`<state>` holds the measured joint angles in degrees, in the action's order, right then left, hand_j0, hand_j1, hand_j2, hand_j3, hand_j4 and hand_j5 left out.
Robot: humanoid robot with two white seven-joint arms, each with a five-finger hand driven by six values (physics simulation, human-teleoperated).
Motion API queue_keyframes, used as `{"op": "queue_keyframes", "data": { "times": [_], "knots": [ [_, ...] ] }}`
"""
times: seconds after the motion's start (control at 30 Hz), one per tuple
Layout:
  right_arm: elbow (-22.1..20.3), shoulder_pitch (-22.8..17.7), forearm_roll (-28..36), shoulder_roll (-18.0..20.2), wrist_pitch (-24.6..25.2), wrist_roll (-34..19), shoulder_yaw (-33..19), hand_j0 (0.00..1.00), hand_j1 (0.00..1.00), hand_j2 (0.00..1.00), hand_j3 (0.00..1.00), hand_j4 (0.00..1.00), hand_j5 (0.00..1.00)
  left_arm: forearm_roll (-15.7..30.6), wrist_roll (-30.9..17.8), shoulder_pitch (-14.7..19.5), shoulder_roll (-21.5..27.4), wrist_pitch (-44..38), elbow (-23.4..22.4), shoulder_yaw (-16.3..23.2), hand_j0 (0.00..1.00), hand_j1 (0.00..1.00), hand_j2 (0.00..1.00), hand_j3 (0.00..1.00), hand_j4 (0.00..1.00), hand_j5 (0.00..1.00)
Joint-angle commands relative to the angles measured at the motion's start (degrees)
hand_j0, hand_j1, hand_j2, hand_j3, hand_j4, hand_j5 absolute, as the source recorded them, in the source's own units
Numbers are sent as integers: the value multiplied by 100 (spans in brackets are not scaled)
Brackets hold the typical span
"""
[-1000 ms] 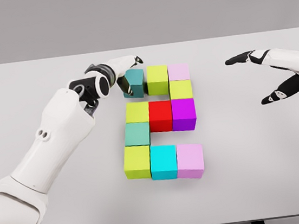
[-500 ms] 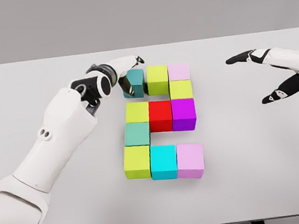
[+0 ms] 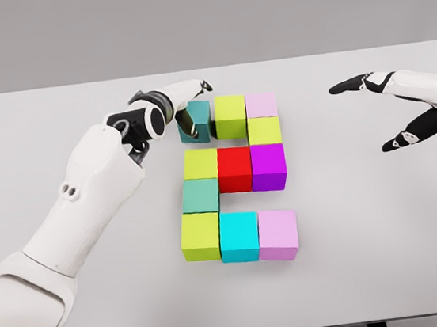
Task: Assemble the squares on the desktop into the number 2
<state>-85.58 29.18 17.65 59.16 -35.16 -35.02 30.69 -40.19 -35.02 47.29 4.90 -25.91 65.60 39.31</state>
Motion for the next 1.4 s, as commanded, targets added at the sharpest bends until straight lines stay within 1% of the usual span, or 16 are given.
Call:
{"op": "queue_keyframes", "data": {
  "times": [0.0,0.33,1.0,1.23,1.37],
  "knots": [
    [-2,0,46,7,16,2,-10,100,100,100,100,100,100,-24,2,0,-7,15,-21,-2,94,94,94,94,94,94],
    [-2,0,46,7,16,2,-2,100,100,100,100,100,100,-33,2,79,-60,24,-91,7,94,94,94,94,94,94],
    [-2,0,46,7,16,2,-2,100,100,100,100,100,100,-33,2,132,-103,24,-127,-2,94,94,94,94,94,94],
    [-2,-9,46,7,16,2,-2,100,100,100,100,100,100,-24,2,123,-103,24,-118,16,94,94,94,94,94,94],
    [-2,-9,46,7,16,2,-2,100,100,100,100,100,100,-15,2,70,-86,24,-47,16,96,96,96,96,96,96]
  ]
}}
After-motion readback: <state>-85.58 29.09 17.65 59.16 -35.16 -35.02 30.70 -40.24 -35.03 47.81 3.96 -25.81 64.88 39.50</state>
